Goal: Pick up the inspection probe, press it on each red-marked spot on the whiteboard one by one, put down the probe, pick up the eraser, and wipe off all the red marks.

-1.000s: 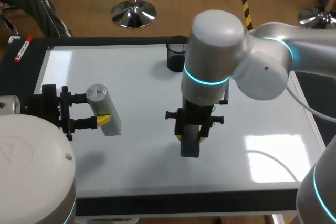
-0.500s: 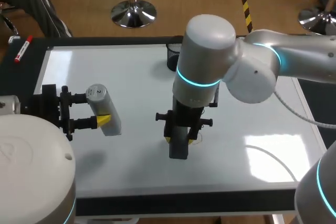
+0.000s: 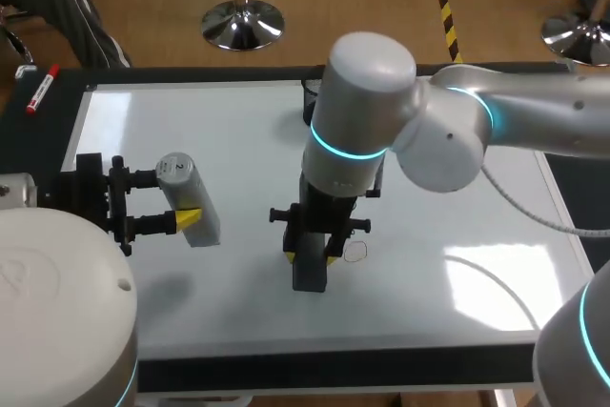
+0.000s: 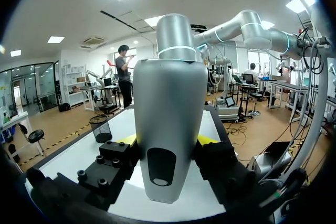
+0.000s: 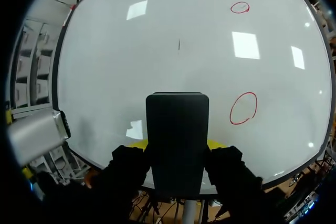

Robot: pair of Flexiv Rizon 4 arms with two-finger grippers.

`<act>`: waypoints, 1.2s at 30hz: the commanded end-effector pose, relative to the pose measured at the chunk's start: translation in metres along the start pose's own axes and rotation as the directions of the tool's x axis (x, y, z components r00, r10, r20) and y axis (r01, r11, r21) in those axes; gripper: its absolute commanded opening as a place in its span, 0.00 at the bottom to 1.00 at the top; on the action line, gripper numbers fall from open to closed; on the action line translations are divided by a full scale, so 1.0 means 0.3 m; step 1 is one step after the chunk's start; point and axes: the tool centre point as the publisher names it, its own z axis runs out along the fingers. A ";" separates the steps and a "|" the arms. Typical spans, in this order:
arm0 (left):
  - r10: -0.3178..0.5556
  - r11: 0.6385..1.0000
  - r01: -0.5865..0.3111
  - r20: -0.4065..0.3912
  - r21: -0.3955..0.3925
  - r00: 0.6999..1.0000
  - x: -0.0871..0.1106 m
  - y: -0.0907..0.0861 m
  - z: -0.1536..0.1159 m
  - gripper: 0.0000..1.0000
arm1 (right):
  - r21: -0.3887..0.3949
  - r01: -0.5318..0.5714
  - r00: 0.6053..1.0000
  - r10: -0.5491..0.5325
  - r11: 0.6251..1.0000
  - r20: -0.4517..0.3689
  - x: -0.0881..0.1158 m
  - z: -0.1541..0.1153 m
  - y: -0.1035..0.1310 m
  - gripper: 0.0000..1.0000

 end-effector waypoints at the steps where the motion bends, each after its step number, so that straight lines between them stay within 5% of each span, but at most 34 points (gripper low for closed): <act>1: 0.002 1.000 -0.002 0.002 0.003 1.000 0.002 0.000 -0.001 0.00 | 0.016 0.007 1.000 -0.007 1.000 -0.014 0.012 0.045 0.019 0.00; 15: 0.002 1.000 -0.002 0.002 0.003 1.000 0.002 0.000 -0.001 0.00 | 0.018 0.016 1.000 -0.015 1.000 -0.027 -0.032 0.088 0.014 0.00; 36: 0.002 1.000 -0.002 0.002 0.003 1.000 0.002 0.000 -0.001 0.00 | -0.018 -0.016 0.999 0.017 1.000 0.045 -0.210 0.066 0.025 0.00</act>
